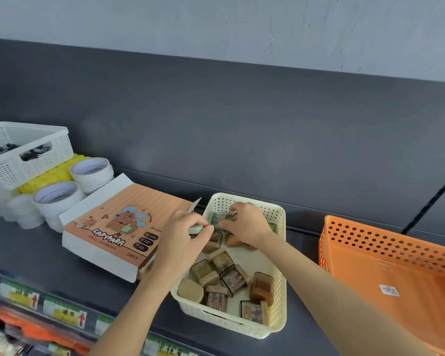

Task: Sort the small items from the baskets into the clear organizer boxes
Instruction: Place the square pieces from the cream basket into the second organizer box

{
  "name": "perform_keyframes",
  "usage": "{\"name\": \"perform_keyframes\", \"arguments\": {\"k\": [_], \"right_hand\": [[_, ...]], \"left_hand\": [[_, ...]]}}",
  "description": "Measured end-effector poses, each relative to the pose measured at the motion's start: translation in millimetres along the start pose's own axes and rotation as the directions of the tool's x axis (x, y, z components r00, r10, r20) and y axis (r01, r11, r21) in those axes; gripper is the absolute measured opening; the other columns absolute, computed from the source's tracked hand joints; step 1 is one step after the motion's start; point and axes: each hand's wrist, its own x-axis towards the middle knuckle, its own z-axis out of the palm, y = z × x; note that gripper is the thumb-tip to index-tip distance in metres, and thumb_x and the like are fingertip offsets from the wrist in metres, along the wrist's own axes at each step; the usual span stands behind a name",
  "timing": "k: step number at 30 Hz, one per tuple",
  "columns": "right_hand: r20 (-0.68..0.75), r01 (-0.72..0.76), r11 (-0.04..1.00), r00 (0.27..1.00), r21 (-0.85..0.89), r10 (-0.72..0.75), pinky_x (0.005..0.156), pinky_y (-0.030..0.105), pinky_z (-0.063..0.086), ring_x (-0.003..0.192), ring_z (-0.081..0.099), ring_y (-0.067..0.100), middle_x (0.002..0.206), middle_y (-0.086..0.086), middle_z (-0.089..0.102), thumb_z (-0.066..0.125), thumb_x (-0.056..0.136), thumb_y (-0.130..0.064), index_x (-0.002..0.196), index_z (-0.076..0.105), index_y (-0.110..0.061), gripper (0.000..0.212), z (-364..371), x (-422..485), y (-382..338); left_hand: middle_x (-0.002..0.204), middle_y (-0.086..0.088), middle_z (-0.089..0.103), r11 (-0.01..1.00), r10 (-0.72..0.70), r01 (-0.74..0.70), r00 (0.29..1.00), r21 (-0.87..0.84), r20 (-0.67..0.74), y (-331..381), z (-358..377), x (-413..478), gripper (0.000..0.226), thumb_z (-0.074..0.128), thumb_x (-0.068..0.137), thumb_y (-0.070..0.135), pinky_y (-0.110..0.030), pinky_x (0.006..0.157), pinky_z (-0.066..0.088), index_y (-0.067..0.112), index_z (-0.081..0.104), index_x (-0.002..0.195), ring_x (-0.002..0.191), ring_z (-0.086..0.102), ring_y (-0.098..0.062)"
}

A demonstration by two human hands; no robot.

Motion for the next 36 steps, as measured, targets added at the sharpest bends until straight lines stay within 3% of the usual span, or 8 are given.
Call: {"name": "perform_keyframes", "arguments": {"k": [4,8,13,17,21,24,29,36], "right_hand": [[0.046,-0.012,0.989,0.999,-0.146,0.018,0.047,0.025,0.034,0.059,0.049,0.017,0.088,0.008,0.053,0.060,0.086,-0.041,0.075,0.048,-0.014,0.032,14.4,13.2,-5.3],[0.055,-0.009,0.992,0.998,-0.128,0.016,0.057,0.029,0.044,0.071,0.056,0.020,0.094,0.006,0.056,0.066,0.083,-0.028,0.097,0.053,-0.011,0.025,14.7,8.3,-5.0],[-0.069,-0.071,0.976,0.994,0.205,0.086,0.047,0.019,0.036,0.058,0.053,0.009,0.074,-0.005,0.056,0.072,0.077,-0.016,0.103,0.052,-0.016,0.033,-3.7,-8.6,7.3],[-0.181,-0.099,0.849,0.958,0.519,0.222,0.068,0.033,0.054,0.075,0.062,0.017,0.089,0.000,0.063,0.079,0.071,-0.026,0.102,0.057,-0.017,0.039,-16.3,-23.8,21.8],[-0.176,-0.098,0.733,0.941,0.673,0.287,0.075,0.042,0.058,0.079,0.066,0.021,0.096,0.007,0.068,0.080,0.070,-0.026,0.102,0.058,-0.020,0.039,-20.1,-42.5,30.8],[-0.178,-0.084,0.674,0.934,0.734,0.310,0.068,0.036,0.059,0.079,0.068,0.019,0.095,0.003,0.069,0.079,0.074,-0.020,0.105,0.059,-0.018,0.037,-22.5,-56.5,34.4],[-0.192,-0.040,0.576,0.922,0.817,0.336,0.063,0.028,0.058,0.080,0.069,0.014,0.094,0.000,0.068,0.077,0.076,-0.015,0.106,0.060,-0.018,0.035,-30.9,-74.1,33.6],[-0.164,0.007,0.420,0.926,0.908,0.340,0.057,0.018,0.052,0.074,0.067,0.008,0.091,-0.004,0.069,0.073,0.081,-0.010,0.108,0.064,-0.018,0.030,-42.6,-98.3,33.8]], "left_hand": [[0.091,0.013,0.056,0.999,0.042,-0.041,0.998,-0.022,0.056,-3.9,-2.3,-1.8,0.003,0.068,0.083,0.023,-0.006,0.069,0.037,0.024,0.067,0.081,0.087,0.054,-0.002],[0.086,0.013,0.061,0.997,0.075,-0.071,0.991,-0.038,0.113,-5.1,-2.1,-4.7,0.004,0.070,0.082,0.023,-0.011,0.071,0.043,0.025,0.068,0.079,0.086,0.058,-0.003],[0.089,0.016,0.062,0.996,0.091,-0.092,0.927,-0.012,0.364,8.0,-1.7,-1.9,0.003,0.070,0.081,0.026,-0.011,0.073,0.039,0.029,0.069,0.082,0.088,0.056,0.004],[0.090,0.022,0.050,0.969,0.043,-0.188,0.771,0.162,0.636,22.5,8.5,5.8,0.032,0.072,0.077,0.040,-0.017,0.072,0.039,0.033,0.067,0.107,0.087,0.052,0.002],[0.123,0.005,0.052,0.915,-0.012,-0.262,0.742,0.307,0.670,32.9,23.9,8.5,0.059,0.075,0.070,0.051,-0.026,0.085,0.043,0.029,0.060,0.122,0.107,0.050,-0.011],[0.138,0.002,0.045,0.860,-0.072,-0.314,0.706,0.403,0.704,35.5,32.0,5.0,0.072,0.076,0.065,0.055,-0.034,0.093,0.045,0.028,0.056,0.128,0.119,0.048,-0.019],[0.105,0.006,0.049,0.809,-0.080,-0.393,0.662,0.437,0.745,43.7,38.3,2.3,0.061,0.076,0.063,0.057,-0.028,0.065,0.044,0.022,0.065,0.112,0.094,0.054,-0.018],[0.106,0.011,0.056,0.890,-0.049,-0.291,0.704,0.351,0.709,42.3,37.9,-1.9,0.050,0.076,0.070,0.034,-0.027,0.072,0.049,0.031,0.058,0.116,0.091,0.054,-0.010]]}}
